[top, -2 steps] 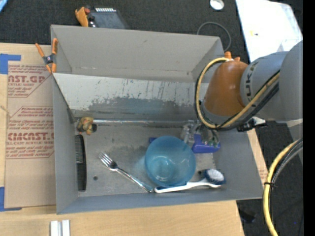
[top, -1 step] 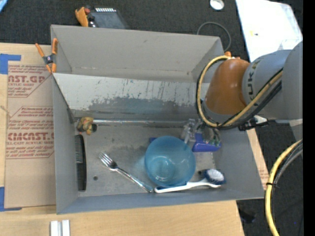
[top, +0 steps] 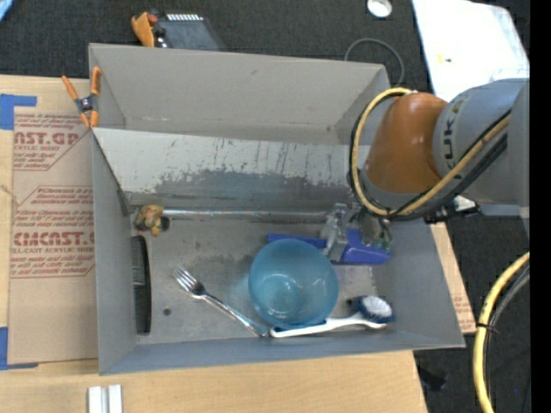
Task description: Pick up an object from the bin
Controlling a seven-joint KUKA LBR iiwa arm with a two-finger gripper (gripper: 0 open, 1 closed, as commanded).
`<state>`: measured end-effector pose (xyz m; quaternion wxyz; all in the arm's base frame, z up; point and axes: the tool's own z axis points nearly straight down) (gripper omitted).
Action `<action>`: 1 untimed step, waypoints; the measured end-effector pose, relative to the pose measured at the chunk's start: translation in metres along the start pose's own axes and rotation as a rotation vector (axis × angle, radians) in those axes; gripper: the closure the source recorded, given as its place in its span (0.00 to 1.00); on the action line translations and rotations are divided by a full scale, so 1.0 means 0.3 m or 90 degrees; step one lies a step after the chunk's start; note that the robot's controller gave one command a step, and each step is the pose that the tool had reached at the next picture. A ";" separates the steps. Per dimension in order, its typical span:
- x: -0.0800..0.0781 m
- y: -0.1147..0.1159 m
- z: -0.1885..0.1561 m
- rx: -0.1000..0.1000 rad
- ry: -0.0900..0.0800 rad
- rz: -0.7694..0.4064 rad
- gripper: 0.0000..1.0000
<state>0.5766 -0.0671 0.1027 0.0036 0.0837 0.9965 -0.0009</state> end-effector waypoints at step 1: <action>-0.008 0.001 -0.102 -0.001 -0.005 0.000 1.00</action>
Offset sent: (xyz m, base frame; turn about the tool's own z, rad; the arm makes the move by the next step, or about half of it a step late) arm 0.0020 -0.0002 0.0348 0.0000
